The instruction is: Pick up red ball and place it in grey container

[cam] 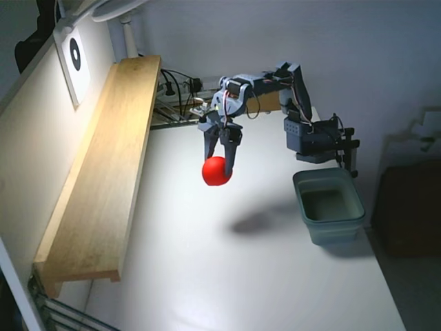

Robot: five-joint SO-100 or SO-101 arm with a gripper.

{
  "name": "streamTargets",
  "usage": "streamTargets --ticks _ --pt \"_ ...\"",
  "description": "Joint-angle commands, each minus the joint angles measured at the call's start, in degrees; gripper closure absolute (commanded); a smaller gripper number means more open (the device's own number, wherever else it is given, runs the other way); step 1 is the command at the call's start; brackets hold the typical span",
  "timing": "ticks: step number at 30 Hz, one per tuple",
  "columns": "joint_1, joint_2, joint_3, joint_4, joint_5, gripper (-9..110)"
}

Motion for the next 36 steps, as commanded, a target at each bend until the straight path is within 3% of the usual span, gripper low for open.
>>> streamTargets --ticks 1,6,13,31,36 --pt "-0.5 -0.4 -9.3 5.2 0.1 78" --pt "-0.5 -6.1 -24.8 14.9 0.1 78" --pt "-0.9 -5.5 -22.7 13.6 0.1 78" --pt "-30.9 -5.5 -22.7 13.6 0.1 78" --pt "-34.8 -5.5 -22.7 13.6 0.1 78"
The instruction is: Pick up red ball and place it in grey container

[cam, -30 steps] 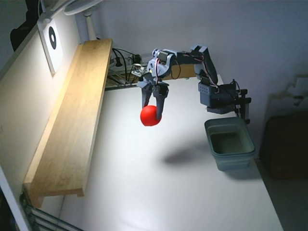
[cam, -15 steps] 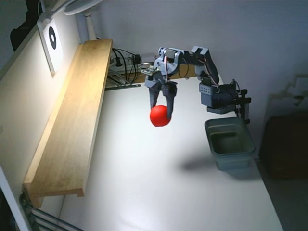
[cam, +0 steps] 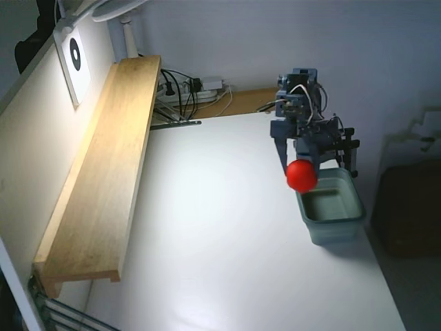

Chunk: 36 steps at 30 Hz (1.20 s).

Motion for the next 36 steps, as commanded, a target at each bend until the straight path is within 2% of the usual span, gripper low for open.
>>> streamTargets --ticks 1,5,15,30,36 --pt "-1.2 2.0 -2.6 0.5 0.2 78" --pt "-1.2 2.6 -2.0 0.5 0.2 78" --pt "-1.2 13.9 13.4 -3.5 0.2 78" --pt "-1.5 13.9 13.4 -3.5 0.2 78" --pt "-6.6 13.9 13.4 -3.5 0.2 78"
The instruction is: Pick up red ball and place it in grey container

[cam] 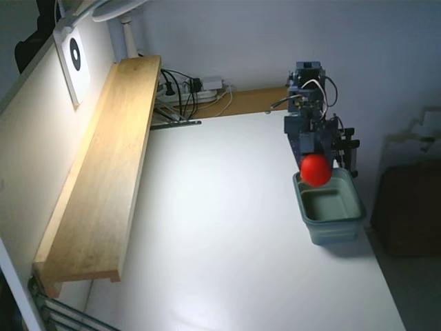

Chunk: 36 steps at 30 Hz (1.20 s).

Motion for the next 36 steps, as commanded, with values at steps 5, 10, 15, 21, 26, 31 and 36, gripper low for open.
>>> streamTargets --ticks 5,10,15,21,26,31,36 --pt "-2.3 4.1 0.1 -0.8 0.1 78" --pt "-2.3 4.1 0.1 -0.8 0.1 78" --pt "-2.3 4.1 0.1 -0.8 0.1 63" --pt "-2.3 4.1 0.1 -0.8 0.1 63" --pt "-2.3 4.1 0.1 -0.8 0.1 63" --pt "-2.3 4.1 0.1 -0.8 0.1 63" --pt "-1.6 4.5 0.4 -0.7 0.1 64"
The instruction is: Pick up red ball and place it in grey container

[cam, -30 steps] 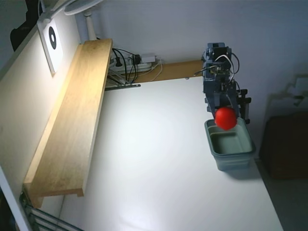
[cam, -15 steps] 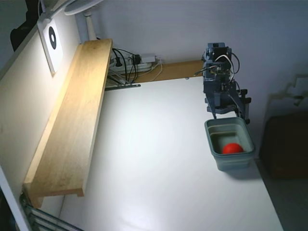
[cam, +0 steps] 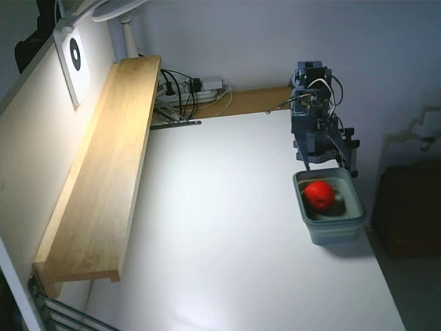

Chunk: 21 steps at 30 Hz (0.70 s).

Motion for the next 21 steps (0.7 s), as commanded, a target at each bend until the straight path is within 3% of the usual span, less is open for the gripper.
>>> streamTargets --ticks 1,21 --pt "-0.1 4.7 0.5 -0.6 0.1 64" --pt "16.5 12.2 6.4 3.0 0.1 72"
